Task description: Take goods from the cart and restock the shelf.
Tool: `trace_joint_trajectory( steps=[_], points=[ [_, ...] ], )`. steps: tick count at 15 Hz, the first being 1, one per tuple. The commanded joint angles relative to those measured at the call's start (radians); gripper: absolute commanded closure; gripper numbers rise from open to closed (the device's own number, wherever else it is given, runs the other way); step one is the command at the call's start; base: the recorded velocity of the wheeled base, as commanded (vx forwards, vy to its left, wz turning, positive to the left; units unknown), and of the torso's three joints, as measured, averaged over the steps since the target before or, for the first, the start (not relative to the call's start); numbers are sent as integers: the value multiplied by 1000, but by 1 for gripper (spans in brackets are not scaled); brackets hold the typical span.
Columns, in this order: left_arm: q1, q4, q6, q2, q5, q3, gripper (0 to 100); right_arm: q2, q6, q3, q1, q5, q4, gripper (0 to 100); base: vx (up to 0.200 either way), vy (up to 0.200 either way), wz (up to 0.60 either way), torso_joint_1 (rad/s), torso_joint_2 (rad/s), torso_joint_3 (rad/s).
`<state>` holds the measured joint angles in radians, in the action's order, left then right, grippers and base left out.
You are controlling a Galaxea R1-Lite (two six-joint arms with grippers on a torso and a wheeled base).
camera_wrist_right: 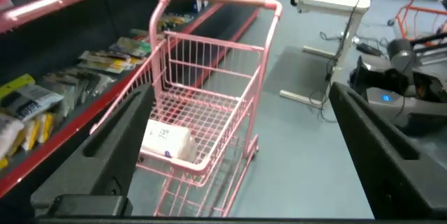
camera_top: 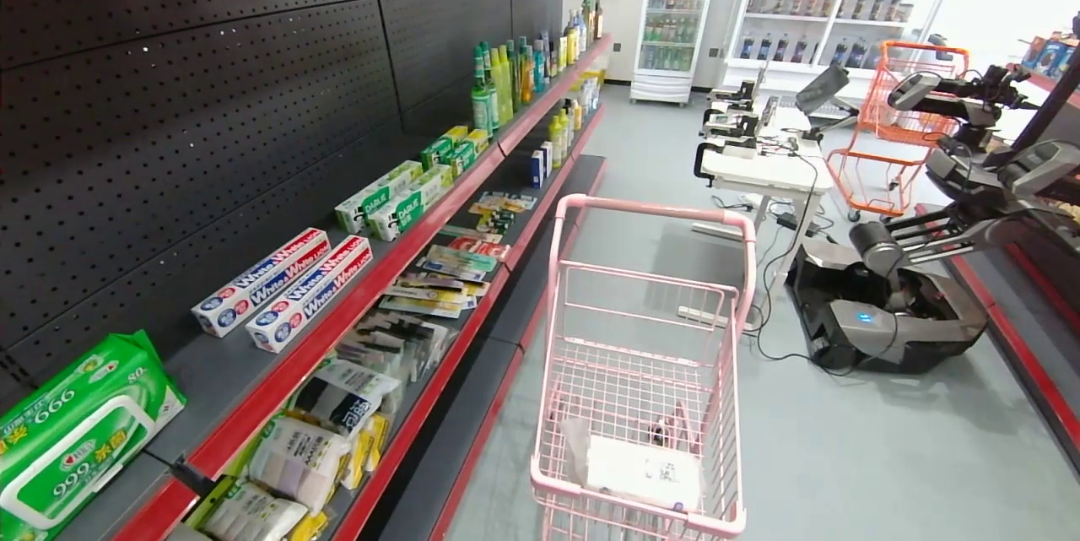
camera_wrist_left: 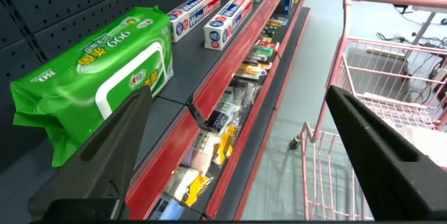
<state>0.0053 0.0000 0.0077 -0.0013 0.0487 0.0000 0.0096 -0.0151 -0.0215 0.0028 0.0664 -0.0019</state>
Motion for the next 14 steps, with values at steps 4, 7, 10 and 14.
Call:
trace_joint_trajectory(
  steps=[4, 7, 10, 14],
  points=[
    [1, 0, -2, 1, 0, 0, 0, 736, 119, -578, 0, -7, 0, 0, 0, 0, 0, 0, 0, 0],
    [1, 0, -2, 1, 0, 0, 0, 941, -65, -489, 77, 18, 2, 0, 0, 0, 0, 0, 0, 0],
    [1, 0, -2, 1, 0, 0, 0, 1215, -72, -522, 88, 132, 7, 0, 0, 0, 0, 0, 0, 0],
    [1, 0, -2, 1, 0, 0, 0, 1408, -310, -603, 69, 228, 3, 0, 0, 0, 0, 0, 0, 0]
  ],
)
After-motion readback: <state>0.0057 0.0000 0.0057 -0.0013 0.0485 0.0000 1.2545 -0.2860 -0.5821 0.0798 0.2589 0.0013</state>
